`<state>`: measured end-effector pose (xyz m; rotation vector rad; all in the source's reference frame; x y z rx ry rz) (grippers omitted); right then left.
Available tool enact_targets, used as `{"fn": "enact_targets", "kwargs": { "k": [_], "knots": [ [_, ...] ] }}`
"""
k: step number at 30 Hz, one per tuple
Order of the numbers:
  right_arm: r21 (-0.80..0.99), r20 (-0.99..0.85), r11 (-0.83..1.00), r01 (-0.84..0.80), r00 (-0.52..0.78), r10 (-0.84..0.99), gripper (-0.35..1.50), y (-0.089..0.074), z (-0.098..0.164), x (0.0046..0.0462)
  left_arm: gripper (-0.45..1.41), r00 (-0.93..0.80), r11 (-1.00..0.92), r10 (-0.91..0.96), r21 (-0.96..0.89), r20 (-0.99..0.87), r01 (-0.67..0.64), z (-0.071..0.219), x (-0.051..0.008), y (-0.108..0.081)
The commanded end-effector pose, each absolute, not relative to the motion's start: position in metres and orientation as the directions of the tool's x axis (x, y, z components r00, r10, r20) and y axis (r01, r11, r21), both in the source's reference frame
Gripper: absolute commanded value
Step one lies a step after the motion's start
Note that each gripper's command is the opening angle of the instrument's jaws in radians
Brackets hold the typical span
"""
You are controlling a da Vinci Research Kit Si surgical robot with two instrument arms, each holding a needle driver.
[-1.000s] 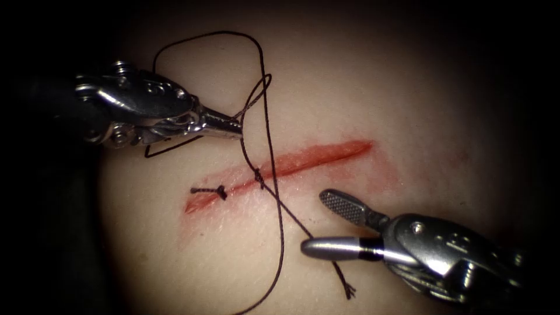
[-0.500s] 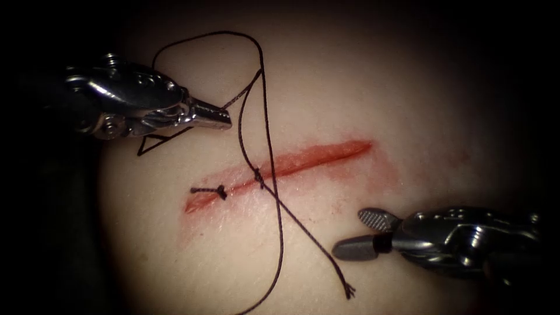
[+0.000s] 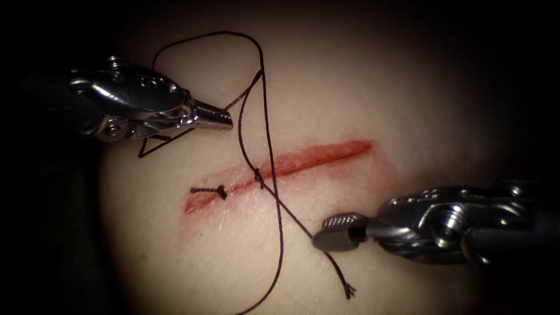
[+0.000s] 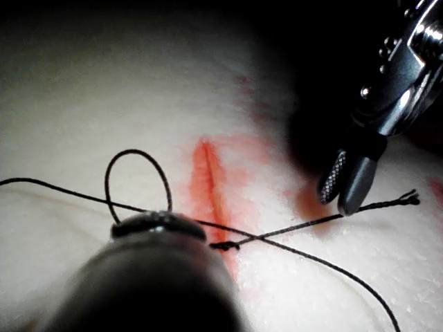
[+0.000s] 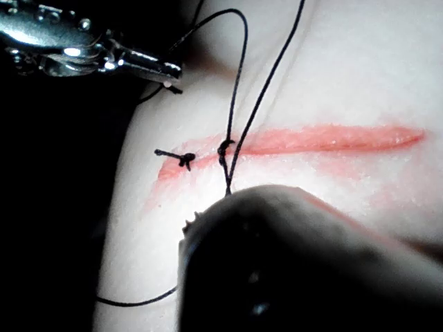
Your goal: Wound Closure
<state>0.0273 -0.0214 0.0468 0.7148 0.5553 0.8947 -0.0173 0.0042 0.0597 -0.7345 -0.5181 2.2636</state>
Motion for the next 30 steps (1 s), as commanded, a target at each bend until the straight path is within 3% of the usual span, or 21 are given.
{"fn": "enact_targets", "kwargs": {
  "k": [1, 5, 8, 9, 10, 11, 15, 20, 23, 30],
  "knots": [
    [0.752, -0.146, 0.439, -0.492, 0.525, 0.839, 0.64, -0.022, 0.048, 0.0282, -0.45, -0.601, -0.681, 0.716, -0.544, -0.356, -0.489, 0.0601, -0.0177, 0.0041],
    [0.737, -0.138, 0.454, -0.5, 0.546, 0.826, 0.78, -0.0225, 0.0487, 0.0279, -0.45, -0.601, -0.681, 0.716, -0.545, -0.355, -0.49, 0.0601, -0.0178, 0.0042],
    [0.706, -0.103, 0.469, -0.531, 0.579, 0.809, 0.78, -0.0228, 0.0489, 0.028, -0.45, -0.601, -0.681, 0.716, -0.544, -0.355, -0.49, 0.0601, -0.0178, 0.0042],
    [0.703, -0.1, 0.471, -0.533, 0.582, 0.807, 0.46, -0.0229, 0.0489, 0.028, -0.45, -0.601, -0.681, 0.716, -0.545, -0.355, -0.49, 0.0601, -0.0178, 0.0042],
    [0.703, -0.1, 0.472, -0.532, 0.582, 0.807, -0.22, -0.0229, 0.0488, 0.028, -0.45, -0.6, -0.681, 0.716, -0.545, -0.355, -0.49, 0.0601, -0.0178, 0.0042],
    [0.703, -0.101, 0.472, -0.532, 0.583, 0.806, -0.35, -0.023, 0.0488, 0.028, -0.45, -0.6, -0.68, 0.717, -0.545, -0.355, -0.49, 0.0601, -0.0178, 0.0042],
    [0.704, -0.084, 0.455, -0.546, 0.572, 0.816, -0.35, -0.0234, 0.0492, 0.0282, -0.45, -0.597, -0.683, 0.718, -0.529, -0.359, -0.504, 0.0601, -0.0175, 0.0047],
    [0.705, -0.086, 0.46, -0.54, 0.578, 0.812, -0.35, -0.0242, 0.049, 0.0276, -0.45, -0.53, -0.624, 0.748, -0.152, -0.399, -0.766, 0.0607, -0.0169, 0.0066],
    [0.706, -0.066, 0.439, -0.555, 0.566, 0.822, -0.35, -0.0258, 0.0493, 0.0281, -0.45, -0.671, -0.687, 0.692, 0.043, -0.266, -0.725, 0.0628, -0.0169, 0.0097],
    [0.747, -0.075, 0.396, -0.535, 0.523, 0.849, -0.35, -0.0289, 0.0498, 0.0294, -0.45, -0.744, -0.69, 0.662, 0.315, -0.092, -0.652, 0.0688, -0.0171, 0.0106]
  ]
}}
